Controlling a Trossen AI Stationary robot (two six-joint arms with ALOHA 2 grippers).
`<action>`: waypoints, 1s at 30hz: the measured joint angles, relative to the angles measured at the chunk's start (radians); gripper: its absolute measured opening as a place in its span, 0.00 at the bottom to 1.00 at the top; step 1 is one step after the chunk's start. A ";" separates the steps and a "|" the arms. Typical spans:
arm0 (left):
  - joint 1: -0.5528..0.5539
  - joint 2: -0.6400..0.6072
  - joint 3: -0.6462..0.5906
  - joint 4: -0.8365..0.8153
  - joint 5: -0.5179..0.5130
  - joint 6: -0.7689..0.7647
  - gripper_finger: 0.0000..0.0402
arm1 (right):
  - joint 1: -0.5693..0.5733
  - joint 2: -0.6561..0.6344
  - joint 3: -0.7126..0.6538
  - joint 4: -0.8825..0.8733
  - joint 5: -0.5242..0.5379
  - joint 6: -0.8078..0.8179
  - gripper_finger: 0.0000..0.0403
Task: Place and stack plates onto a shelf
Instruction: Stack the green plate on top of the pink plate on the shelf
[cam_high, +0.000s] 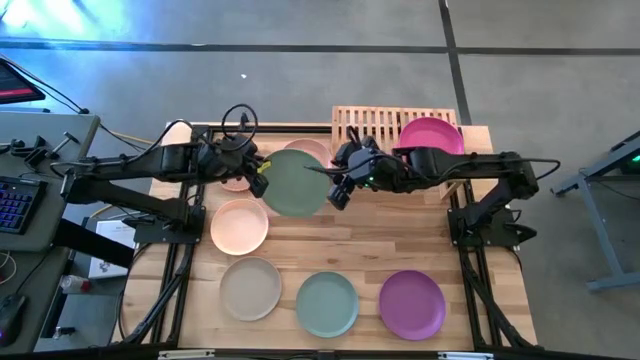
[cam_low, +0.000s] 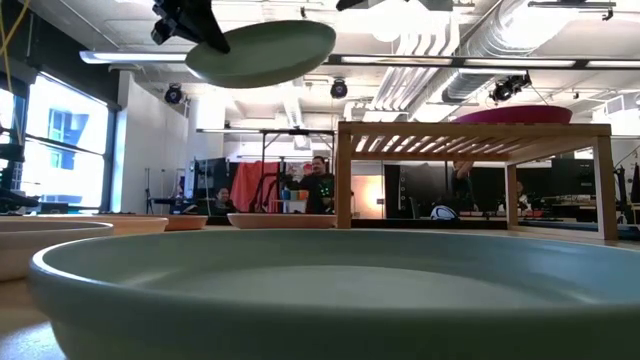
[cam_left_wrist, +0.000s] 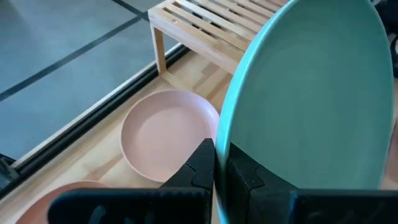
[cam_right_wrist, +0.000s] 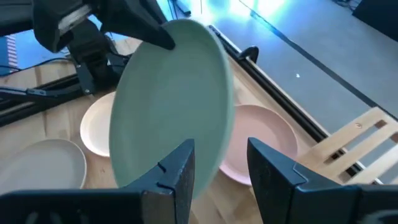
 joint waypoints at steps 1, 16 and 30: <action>0.000 0.005 0.001 0.004 -0.003 -0.002 0.01 | -0.001 0.003 0.000 -0.004 -0.002 0.000 0.31; -0.006 0.075 0.001 0.109 -0.011 0.002 0.01 | -0.024 0.021 0.000 -0.051 0.035 0.096 0.31; -0.006 0.074 0.001 0.182 0.010 0.037 0.01 | -0.046 0.021 0.000 -0.060 -0.001 0.141 0.17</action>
